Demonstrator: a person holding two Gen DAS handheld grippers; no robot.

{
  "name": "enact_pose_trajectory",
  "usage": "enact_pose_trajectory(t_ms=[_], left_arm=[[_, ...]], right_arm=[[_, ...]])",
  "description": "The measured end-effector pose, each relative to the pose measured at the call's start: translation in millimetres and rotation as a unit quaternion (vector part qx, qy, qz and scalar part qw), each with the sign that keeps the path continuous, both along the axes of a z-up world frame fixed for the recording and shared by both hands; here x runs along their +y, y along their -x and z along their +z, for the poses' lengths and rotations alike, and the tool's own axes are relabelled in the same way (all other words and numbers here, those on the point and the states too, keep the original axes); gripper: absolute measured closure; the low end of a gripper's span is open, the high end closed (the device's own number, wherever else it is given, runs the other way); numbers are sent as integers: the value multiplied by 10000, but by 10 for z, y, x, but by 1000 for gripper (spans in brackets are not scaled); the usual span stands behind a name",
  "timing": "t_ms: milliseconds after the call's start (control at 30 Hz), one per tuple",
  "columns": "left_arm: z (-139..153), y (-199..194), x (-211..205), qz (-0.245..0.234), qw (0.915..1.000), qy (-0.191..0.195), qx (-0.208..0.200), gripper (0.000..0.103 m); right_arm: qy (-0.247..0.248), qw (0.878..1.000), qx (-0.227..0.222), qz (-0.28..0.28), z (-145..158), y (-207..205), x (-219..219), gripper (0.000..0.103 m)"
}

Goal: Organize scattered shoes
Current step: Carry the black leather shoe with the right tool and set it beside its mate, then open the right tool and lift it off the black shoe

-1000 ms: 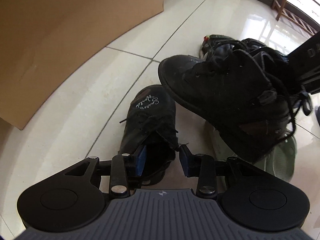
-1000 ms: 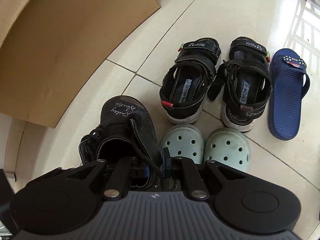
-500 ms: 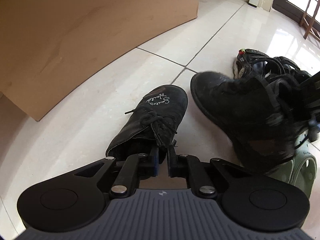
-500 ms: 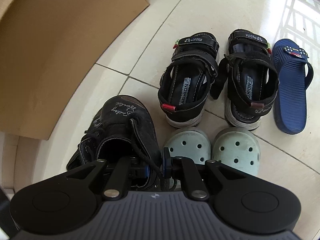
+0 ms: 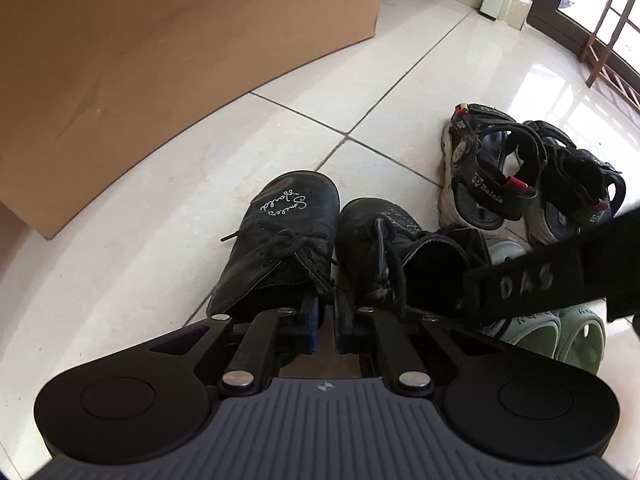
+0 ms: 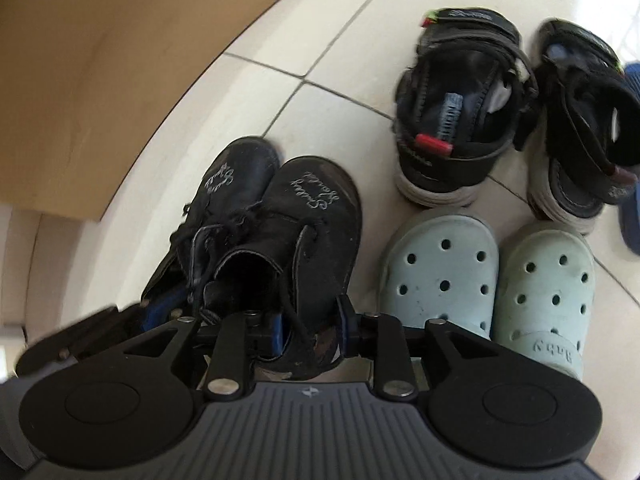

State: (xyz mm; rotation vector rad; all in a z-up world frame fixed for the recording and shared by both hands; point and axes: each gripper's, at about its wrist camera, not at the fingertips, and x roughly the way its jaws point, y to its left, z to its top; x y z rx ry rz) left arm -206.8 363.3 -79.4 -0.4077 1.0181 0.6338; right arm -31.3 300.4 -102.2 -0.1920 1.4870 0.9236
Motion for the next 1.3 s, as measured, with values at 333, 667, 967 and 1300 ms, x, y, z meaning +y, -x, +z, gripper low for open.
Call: enact_pose_trajectory(t_ms=[333, 667, 967, 1300], left_arm=[[93, 37, 4, 12, 10000, 72, 21, 91], [296, 104, -148, 53, 9998, 162, -60, 84], [456, -37, -347, -120, 9996, 162, -186, 81], [602, -389, -825, -605, 9979, 8, -235, 72]], right_arm=[[-91, 9992, -80, 393, 23, 45, 16, 70], [-344, 9983, -167, 449, 287, -108, -189, 67], [-189, 9994, -257, 157, 395, -416, -678, 65], [121, 9990, -310, -284, 432, -582, -1593, 61]])
